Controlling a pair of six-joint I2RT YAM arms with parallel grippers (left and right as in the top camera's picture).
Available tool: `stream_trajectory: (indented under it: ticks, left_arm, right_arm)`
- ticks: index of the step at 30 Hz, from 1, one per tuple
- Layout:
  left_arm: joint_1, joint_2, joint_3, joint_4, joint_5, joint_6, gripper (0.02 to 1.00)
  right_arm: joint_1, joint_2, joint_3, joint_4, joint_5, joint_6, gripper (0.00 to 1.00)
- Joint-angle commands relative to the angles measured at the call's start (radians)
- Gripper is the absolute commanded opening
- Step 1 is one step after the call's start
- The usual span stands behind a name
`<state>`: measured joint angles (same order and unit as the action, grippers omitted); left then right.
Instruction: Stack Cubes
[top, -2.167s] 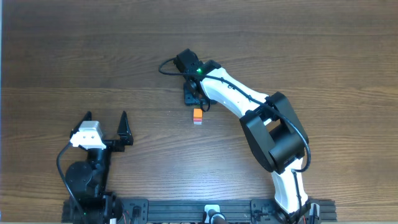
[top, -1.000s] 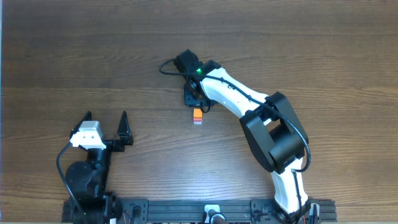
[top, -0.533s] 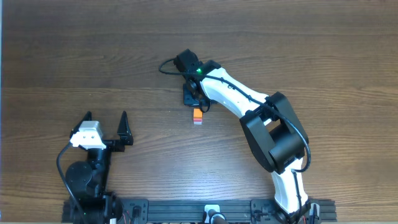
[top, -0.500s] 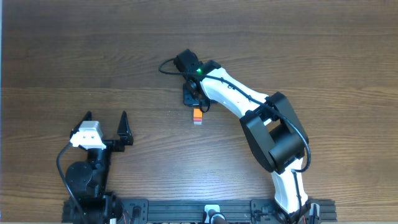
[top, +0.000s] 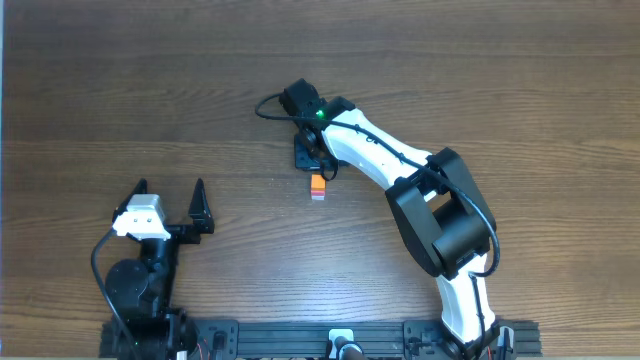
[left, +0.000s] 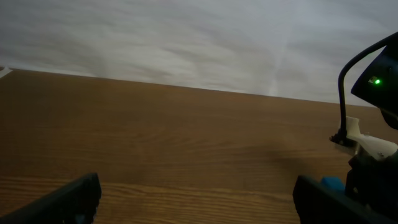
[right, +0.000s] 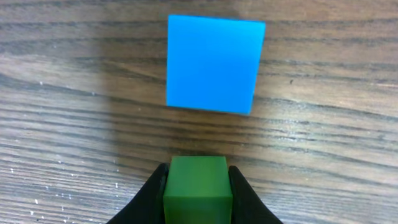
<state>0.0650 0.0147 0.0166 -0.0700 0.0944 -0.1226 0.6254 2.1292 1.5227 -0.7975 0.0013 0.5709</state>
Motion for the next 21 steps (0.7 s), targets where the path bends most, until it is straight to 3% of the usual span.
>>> stream_trajectory:
  ticks: [1,21]
  left_arm:
    - [0.005,-0.008,-0.01,0.003,0.006,0.018,1.0]
    - [0.005,-0.008,-0.01,0.003,0.006,0.018,1.0]
  right_arm:
    - [0.003,0.006,0.039,-0.032,-0.008,-0.005,0.012]
    - [0.027,-0.187,0.257,-0.309,0.086,-0.028,0.012]
